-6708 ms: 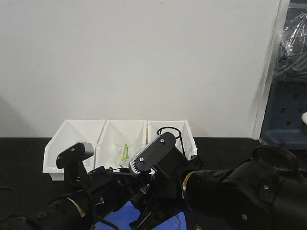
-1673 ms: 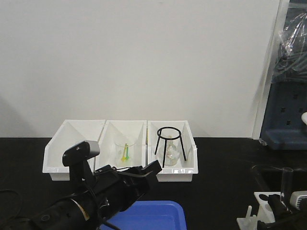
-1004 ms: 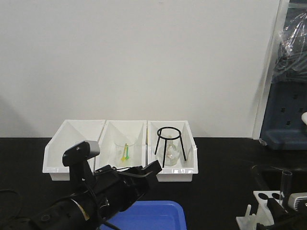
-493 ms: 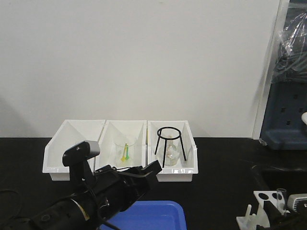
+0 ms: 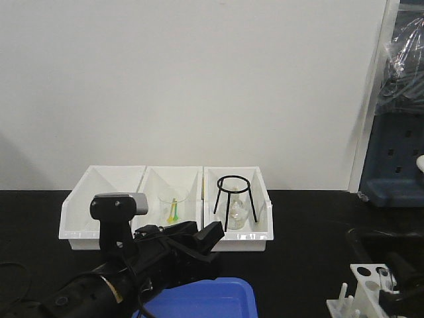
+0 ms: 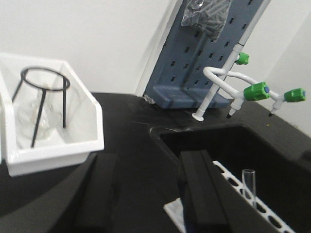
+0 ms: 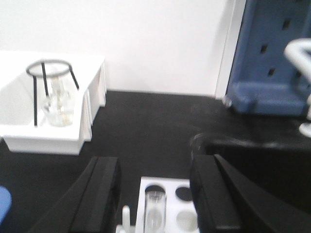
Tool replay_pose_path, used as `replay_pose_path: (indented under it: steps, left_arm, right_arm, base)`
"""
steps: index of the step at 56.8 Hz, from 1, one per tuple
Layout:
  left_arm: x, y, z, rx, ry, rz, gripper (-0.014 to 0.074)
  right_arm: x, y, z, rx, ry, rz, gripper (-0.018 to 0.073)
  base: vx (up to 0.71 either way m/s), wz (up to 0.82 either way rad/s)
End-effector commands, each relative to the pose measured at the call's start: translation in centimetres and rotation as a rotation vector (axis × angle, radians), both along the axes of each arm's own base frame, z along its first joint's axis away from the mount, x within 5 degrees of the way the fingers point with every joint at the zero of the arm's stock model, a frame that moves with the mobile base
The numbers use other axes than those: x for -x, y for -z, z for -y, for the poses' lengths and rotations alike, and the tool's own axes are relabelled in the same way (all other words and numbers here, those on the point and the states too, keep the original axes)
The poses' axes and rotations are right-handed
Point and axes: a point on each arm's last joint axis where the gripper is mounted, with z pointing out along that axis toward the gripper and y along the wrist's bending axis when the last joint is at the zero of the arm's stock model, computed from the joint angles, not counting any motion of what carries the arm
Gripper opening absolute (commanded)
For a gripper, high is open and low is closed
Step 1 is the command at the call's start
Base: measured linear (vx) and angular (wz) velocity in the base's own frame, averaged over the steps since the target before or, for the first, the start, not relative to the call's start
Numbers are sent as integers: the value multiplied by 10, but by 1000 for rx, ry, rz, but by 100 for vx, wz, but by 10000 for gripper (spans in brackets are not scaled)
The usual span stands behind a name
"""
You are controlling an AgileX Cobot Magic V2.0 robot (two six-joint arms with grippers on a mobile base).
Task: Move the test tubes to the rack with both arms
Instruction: 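Lower the tube into a rack hole and open the right gripper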
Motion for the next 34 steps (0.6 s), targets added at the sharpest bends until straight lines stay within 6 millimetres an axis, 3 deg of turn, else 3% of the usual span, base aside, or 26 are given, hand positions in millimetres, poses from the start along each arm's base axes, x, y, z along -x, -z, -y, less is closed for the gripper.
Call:
replay_pose_path:
  steps: [1,9,16,22,34]
  left_arm:
    - [6,-43,-6,87,-8,216,398]
    - [19,-75,-22,60,-39,391,276]
    - [43,-109,-43,-8,-63,548,122]
    - [65,-130,-62,-44,-63,579,1]
    - [99,-140,-90,-140,-13,473,-6]
  right_arm:
    - [18,-52,2,19,10,144,411]
    - [55,-89,3,24,28,225,411]
    - [86,-101,3,26,39,263,411]
    - [105,-105,4,26,48,273,411]
    - [120,-106,4,22,51,302,409]
  base:
    - [0,0]
    - [0,0]
    - [0,0]
    - [0,0]
    - [0,0]
